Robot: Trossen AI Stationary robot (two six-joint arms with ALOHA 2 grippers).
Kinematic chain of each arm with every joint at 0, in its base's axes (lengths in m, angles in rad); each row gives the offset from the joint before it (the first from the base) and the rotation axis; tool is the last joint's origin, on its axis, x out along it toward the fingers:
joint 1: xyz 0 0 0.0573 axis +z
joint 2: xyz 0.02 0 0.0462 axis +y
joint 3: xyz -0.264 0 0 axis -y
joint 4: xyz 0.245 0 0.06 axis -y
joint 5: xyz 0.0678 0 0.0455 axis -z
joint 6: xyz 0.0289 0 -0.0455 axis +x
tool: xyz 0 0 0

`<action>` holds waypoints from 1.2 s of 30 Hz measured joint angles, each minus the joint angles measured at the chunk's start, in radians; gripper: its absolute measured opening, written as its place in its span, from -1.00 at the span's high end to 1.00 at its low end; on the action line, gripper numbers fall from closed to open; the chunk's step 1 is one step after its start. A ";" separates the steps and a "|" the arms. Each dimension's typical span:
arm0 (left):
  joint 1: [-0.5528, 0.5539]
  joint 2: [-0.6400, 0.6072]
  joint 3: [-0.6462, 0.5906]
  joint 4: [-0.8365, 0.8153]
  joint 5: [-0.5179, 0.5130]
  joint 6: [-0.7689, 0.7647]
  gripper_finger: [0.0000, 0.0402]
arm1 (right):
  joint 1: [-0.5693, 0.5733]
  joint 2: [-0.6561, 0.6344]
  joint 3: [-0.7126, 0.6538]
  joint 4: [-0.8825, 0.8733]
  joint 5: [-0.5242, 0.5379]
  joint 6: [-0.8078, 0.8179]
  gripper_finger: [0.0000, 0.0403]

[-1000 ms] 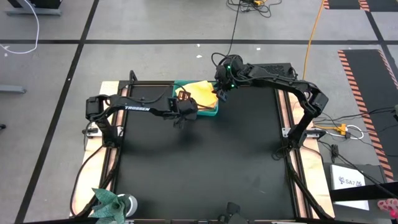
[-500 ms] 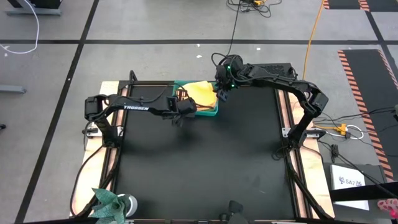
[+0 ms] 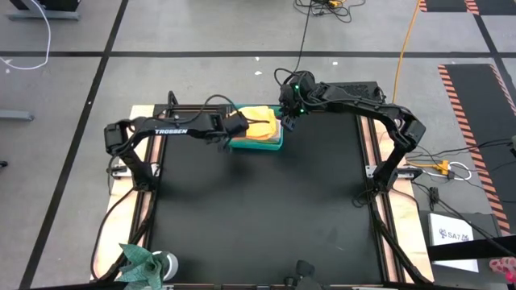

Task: Fold microfiber towels
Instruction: Stack the folded orange microfiber towel on top of the gray towel into the bin

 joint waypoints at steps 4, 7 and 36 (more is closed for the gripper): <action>0.022 0.000 0.000 -0.002 0.065 -0.030 0.99 | 0.000 0.000 0.000 0.000 0.000 0.000 0.18; 0.035 0.000 0.000 -0.003 0.109 -0.049 0.97 | 0.000 0.000 0.000 0.000 -0.001 0.000 0.18; 0.096 -0.125 -0.028 0.190 0.079 -0.337 0.69 | 0.087 0.112 0.000 0.118 -0.103 -0.011 0.18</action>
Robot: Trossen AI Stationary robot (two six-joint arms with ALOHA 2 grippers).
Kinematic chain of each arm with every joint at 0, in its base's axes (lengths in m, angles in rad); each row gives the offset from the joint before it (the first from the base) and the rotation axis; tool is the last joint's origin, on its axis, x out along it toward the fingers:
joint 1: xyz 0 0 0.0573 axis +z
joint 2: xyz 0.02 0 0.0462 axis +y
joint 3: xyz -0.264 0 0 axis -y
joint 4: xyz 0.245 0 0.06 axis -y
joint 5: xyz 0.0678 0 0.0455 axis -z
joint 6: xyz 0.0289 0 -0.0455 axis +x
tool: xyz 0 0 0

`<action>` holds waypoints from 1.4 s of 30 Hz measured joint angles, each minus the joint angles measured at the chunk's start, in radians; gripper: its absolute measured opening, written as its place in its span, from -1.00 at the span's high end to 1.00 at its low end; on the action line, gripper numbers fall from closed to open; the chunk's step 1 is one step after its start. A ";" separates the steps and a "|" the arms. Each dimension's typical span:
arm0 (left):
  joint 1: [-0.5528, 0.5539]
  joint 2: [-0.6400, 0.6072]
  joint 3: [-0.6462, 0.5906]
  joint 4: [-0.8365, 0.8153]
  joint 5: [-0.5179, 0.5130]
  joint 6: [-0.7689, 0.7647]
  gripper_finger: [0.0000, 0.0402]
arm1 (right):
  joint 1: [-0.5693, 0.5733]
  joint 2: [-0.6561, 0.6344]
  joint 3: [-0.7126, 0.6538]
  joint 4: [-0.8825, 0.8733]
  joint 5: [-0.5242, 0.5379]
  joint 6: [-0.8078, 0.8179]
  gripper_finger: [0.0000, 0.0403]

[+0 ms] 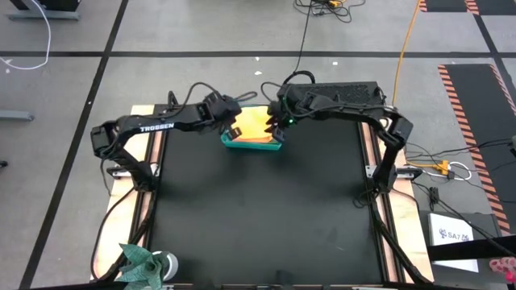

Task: Fold microfiber towels
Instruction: Stack the folded orange microfiber towel on top of the gray towel into the bin

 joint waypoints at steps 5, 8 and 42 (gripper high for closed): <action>0.036 0.029 0.000 0.065 0.080 -0.127 0.69 | 0.002 0.057 0.000 0.081 0.085 -0.034 0.26; 0.047 0.044 0.000 0.099 0.082 -0.225 0.69 | -0.003 0.088 0.000 0.150 0.091 0.008 0.36; 0.026 0.140 0.001 0.214 0.243 -0.294 0.69 | -0.013 -0.107 0.000 -0.003 0.127 -0.045 0.61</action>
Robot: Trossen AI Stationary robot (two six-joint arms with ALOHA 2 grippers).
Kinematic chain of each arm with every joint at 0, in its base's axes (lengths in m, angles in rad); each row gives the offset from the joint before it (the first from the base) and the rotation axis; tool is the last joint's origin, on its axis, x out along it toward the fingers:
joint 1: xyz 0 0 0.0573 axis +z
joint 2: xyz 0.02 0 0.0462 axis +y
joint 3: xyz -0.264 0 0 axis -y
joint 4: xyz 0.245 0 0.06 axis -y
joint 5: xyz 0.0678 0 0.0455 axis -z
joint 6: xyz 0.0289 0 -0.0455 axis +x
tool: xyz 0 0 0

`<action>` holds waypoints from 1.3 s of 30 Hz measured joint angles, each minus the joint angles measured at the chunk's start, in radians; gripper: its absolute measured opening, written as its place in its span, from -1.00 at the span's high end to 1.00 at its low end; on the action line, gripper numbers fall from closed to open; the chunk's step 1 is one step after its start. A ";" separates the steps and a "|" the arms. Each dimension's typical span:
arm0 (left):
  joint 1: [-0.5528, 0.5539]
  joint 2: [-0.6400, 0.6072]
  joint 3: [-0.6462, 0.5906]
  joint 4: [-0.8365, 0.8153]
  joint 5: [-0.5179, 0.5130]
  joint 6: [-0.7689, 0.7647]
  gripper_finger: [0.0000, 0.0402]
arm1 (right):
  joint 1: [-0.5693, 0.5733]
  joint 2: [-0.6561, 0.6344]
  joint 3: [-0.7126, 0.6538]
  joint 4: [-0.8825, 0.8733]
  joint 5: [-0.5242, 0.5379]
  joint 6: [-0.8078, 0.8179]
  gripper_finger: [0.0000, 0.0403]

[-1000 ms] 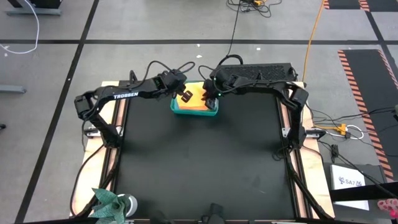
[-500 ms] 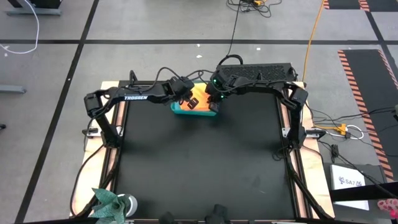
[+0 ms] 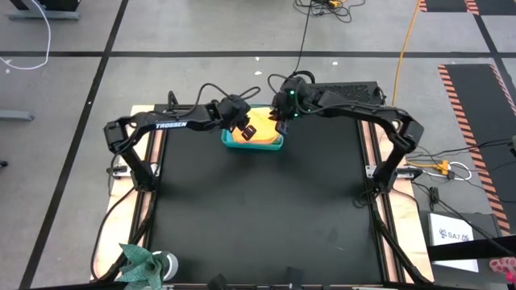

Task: Fold microfiber towels
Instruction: Stack the folded orange microfiber towel on top of the gray towel into the bin

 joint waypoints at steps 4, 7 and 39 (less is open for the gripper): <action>0.015 0.034 -0.002 -0.040 0.017 -0.009 0.69 | -0.009 -0.052 0.000 -0.004 0.003 0.002 0.61; 0.029 0.072 -0.001 -0.059 0.049 -0.016 0.69 | -0.015 -0.080 0.000 -0.006 0.006 0.002 0.61; 0.010 -0.097 -0.002 -0.111 -0.054 0.018 0.69 | 0.013 -0.010 -0.061 0.126 -0.115 0.055 0.87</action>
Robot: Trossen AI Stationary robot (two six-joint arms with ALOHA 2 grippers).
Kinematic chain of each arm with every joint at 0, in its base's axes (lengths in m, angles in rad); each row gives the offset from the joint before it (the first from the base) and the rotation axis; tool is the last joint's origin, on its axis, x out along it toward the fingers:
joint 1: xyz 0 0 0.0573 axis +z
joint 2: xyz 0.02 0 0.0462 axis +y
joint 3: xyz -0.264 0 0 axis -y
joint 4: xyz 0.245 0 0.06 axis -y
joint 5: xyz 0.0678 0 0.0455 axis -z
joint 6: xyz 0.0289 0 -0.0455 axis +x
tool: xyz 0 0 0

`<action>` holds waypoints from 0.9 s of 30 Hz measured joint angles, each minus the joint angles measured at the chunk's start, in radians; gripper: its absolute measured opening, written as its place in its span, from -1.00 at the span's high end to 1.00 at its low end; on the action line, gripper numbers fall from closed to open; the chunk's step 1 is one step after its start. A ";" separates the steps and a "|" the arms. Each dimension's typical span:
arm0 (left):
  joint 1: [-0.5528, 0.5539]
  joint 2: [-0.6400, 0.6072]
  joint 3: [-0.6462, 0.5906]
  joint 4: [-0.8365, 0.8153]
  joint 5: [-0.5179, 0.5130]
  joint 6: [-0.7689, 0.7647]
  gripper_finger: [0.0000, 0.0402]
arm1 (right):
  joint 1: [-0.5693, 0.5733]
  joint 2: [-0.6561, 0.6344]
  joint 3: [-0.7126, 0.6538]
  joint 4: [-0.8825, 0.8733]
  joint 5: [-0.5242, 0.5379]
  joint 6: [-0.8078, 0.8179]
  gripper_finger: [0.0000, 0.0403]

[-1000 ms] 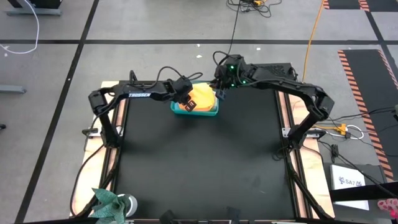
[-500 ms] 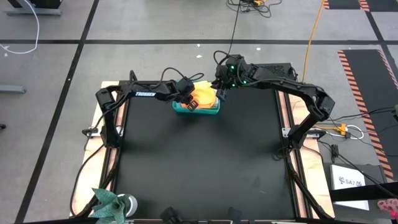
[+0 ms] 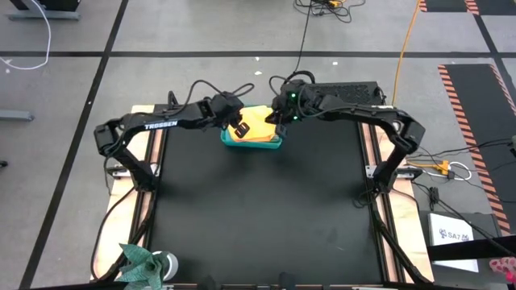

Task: Fold microfiber towels
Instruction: Stack the folded orange microfiber towel on top of the gray towel into the bin

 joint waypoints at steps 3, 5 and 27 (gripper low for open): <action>0.003 0.003 0.000 -0.012 -0.004 -0.049 0.69 | 0.012 0.069 0.001 0.103 -0.040 0.011 0.97; 0.003 0.003 0.000 -0.016 -0.004 -0.082 0.69 | 0.015 0.126 0.000 0.153 -0.076 0.042 0.99; -0.051 0.048 0.002 -0.066 0.058 -0.157 0.69 | 0.003 0.135 0.002 0.162 -0.121 0.071 1.00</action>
